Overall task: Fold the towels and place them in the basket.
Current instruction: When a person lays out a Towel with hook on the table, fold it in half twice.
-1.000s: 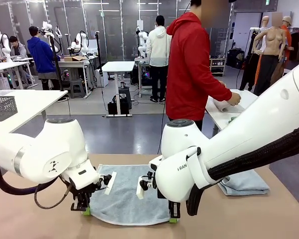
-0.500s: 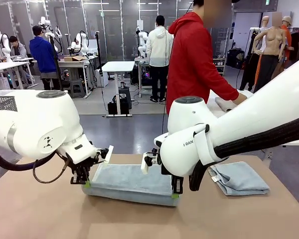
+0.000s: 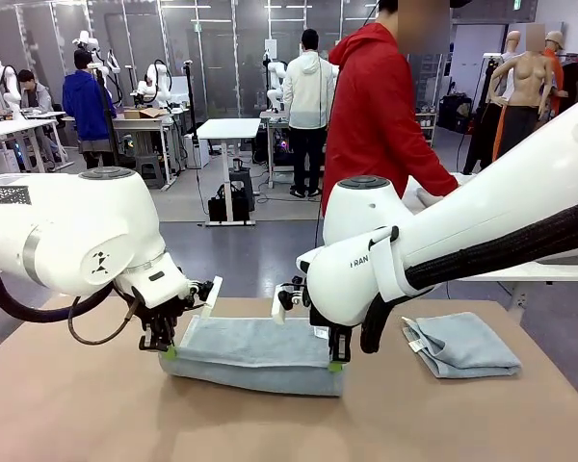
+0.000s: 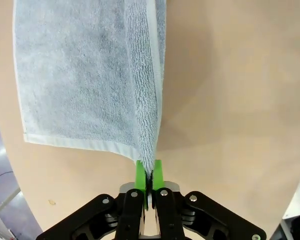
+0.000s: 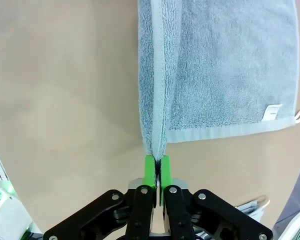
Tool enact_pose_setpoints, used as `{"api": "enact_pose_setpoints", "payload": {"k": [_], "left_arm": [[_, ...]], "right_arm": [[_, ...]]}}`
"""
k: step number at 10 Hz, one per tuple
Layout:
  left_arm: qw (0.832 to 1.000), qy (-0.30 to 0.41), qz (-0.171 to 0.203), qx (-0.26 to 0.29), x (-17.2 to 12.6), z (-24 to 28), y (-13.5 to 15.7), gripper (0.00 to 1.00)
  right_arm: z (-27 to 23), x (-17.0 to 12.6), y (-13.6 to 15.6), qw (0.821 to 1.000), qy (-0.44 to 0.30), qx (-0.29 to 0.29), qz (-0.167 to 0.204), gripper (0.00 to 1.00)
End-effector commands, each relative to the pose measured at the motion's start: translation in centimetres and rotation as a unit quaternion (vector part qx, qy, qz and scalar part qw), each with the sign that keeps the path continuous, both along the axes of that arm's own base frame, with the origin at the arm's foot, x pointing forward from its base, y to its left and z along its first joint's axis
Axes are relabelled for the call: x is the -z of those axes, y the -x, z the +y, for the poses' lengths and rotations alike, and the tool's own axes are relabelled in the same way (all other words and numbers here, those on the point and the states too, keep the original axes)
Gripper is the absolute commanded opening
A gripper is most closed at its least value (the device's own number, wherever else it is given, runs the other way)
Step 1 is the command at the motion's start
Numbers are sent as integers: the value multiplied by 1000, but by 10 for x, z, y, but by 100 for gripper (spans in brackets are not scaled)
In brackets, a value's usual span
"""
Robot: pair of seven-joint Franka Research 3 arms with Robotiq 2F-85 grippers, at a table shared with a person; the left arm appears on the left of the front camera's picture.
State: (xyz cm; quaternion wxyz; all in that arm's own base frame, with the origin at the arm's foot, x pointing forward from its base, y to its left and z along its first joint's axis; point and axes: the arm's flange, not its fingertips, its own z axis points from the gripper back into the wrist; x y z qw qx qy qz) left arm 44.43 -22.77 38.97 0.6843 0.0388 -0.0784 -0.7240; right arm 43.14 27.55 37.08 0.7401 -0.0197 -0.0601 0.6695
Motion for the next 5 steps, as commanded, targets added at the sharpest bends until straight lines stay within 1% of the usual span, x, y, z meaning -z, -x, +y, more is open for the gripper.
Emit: {"api": "enact_pose_setpoints", "payload": {"k": [1,3,4,5], "left_arm": [[1000,3,-9,1,-1,1,2,6],[1000,3,-9,1,-1,1,2,6],[1000,1,-1,0,0,0,0,6],[999,35,12,35,-1,-1,-13,6]], "right_arm": [[-1,-1,1,1000,-2,1,-3,5],[1,0,0,1000,0,0,0,5],[0,0,1,1000,-11,-20,-8,5],[-2,-2,-12,999,-29,-35,-3,5]]}}
